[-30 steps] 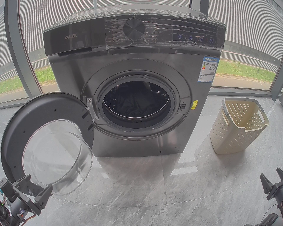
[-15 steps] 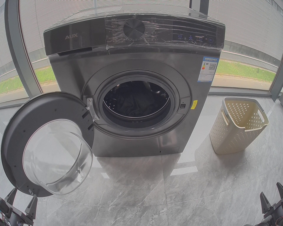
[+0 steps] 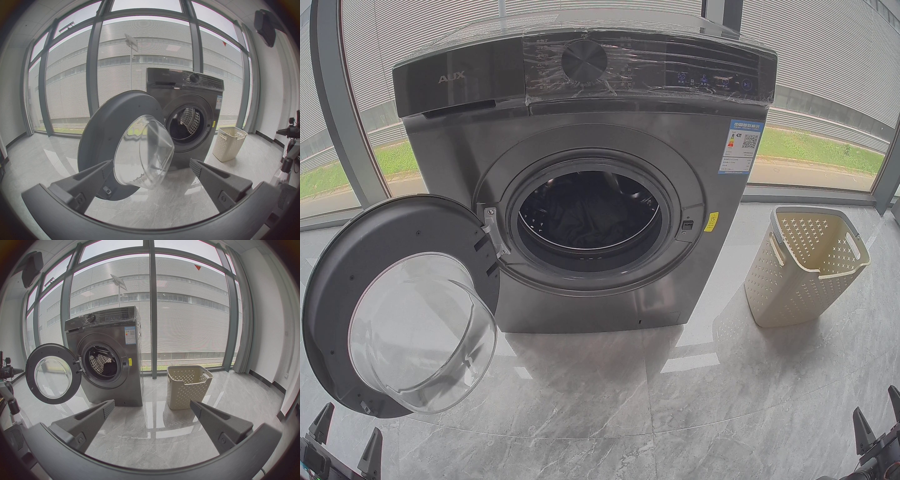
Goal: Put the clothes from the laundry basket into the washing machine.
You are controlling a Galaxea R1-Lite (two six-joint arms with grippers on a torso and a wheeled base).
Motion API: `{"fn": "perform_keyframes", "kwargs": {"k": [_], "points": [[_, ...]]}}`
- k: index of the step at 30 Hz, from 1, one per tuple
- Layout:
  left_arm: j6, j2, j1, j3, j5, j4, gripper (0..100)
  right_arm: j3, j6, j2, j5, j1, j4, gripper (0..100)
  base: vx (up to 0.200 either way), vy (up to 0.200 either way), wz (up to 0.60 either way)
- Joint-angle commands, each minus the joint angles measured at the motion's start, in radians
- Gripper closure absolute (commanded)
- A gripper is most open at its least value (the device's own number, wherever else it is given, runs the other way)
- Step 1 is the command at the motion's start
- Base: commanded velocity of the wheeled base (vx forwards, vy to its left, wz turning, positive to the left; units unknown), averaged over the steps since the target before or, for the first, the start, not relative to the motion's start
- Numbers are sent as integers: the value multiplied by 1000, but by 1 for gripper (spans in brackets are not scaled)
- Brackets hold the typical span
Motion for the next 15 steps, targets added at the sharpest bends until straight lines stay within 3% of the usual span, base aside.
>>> {"fn": "perform_keyframes", "kwargs": {"k": [1, 6, 12, 15], "points": [[11, -27, 0, 16, -21, 5, 0, 5, -1, -10, 0, 0, 0, 0, 0, 0, 0], [5, -27, 0, 16, -19, 4, 0, 5, -1, -8, 0, 0, 0, 0, 0, 0, 0], [7, -28, 0, 16, -21, 4, 0, 5, -1, -8, 0, 0, 0, 0, -200, 0, 0], [14, -28, 0, 16, -16, 5, 0, 5, -1, -8, 0, 0, 0, 0, 0, 0, 0]]}}
